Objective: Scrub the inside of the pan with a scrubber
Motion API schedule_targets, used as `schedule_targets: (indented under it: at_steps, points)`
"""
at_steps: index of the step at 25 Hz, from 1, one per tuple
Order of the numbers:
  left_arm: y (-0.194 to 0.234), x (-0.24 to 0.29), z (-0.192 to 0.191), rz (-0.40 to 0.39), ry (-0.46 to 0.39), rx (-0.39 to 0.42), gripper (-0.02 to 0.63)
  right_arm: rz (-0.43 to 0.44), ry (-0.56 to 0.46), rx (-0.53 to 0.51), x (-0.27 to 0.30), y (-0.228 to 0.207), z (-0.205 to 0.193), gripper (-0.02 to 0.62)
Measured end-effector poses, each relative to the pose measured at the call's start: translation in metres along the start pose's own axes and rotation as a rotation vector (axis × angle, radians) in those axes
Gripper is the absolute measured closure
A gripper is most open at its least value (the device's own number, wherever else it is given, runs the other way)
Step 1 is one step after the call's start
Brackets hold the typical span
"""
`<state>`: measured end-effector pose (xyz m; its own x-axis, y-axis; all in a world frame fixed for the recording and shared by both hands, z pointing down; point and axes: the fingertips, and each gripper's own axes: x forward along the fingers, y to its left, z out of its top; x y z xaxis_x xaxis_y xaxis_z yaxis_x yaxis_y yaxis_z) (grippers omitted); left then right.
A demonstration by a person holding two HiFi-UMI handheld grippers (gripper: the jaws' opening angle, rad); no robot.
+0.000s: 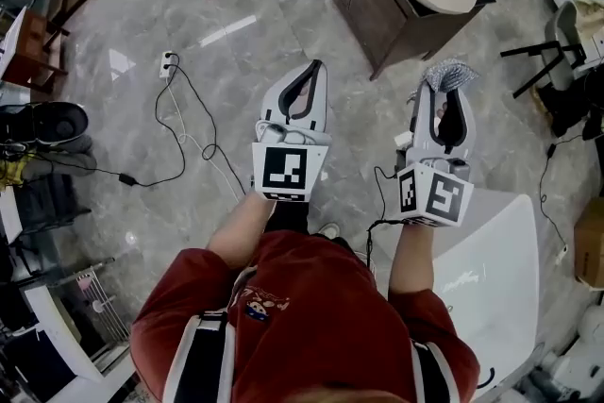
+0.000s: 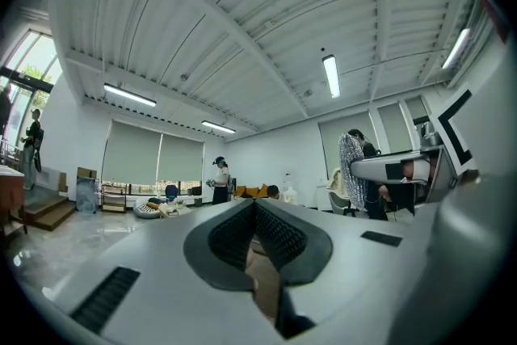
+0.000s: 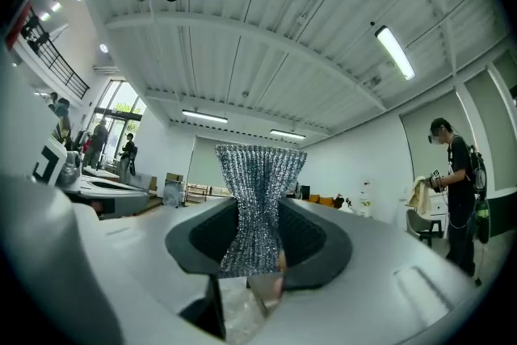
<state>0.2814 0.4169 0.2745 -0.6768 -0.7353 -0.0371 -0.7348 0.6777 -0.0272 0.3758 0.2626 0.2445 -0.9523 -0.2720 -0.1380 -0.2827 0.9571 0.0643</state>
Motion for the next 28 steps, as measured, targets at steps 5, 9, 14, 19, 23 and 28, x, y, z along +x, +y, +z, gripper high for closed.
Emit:
schedule_targets:
  at_steps: [5, 9, 14, 19, 23, 28]
  points:
    - [0.041, 0.05, -0.003, -0.004, -0.014, -0.008, 0.6, 0.032, 0.007, -0.064, 0.064, 0.019, 0.0, 0.429]
    - [0.075, 0.08, 0.006, -0.018, -0.035, -0.022, 0.6, 0.015, -0.003, -0.068, 0.1, 0.034, 0.005, 0.426]
    - [0.106, 0.113, 0.02, -0.045, -0.062, -0.032, 0.6, -0.031, -0.006, -0.047, 0.137, 0.043, 0.008, 0.425]
    - [0.12, 0.136, 0.03, -0.085, -0.082, -0.048, 0.6, -0.063, 0.0, -0.05, 0.155, 0.049, 0.01, 0.425]
    - [0.119, 0.148, 0.036, -0.114, -0.096, -0.058, 0.601, -0.081, 0.0, -0.051, 0.159, 0.046, 0.012, 0.425]
    - [0.11, 0.166, 0.035, -0.142, -0.101, -0.043, 0.601, -0.109, -0.007, -0.046, 0.167, 0.034, 0.002, 0.425]
